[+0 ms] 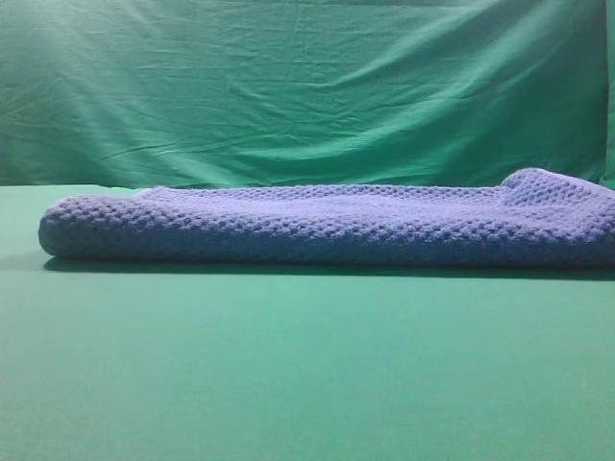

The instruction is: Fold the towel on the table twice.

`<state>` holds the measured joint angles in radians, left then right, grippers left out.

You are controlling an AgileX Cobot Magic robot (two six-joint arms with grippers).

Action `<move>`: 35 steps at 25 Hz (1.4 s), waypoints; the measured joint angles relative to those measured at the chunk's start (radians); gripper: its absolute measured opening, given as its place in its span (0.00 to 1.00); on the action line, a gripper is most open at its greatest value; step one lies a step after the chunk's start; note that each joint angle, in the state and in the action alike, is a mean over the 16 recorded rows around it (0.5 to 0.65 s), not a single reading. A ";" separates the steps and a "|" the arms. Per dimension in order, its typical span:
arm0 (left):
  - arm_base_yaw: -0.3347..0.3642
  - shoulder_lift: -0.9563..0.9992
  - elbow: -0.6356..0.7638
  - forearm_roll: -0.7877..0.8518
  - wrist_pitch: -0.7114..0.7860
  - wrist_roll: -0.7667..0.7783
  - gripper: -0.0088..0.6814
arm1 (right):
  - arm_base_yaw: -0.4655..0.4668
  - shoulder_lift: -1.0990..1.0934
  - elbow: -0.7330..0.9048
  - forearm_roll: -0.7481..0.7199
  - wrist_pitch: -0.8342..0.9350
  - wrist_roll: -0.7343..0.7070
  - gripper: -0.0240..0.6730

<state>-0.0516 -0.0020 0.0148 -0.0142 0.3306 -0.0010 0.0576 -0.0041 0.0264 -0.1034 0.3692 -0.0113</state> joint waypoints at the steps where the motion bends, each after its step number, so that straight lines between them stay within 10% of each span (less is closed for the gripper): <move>1: 0.005 -0.002 0.000 0.000 0.000 0.000 0.01 | -0.007 -0.002 0.000 0.000 0.000 0.000 0.03; 35: 0.014 -0.009 0.000 0.000 0.012 0.000 0.01 | -0.023 -0.006 0.000 0.000 0.009 0.000 0.03</move>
<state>-0.0374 -0.0108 0.0148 -0.0142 0.3424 -0.0010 0.0343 -0.0105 0.0264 -0.1033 0.3784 -0.0113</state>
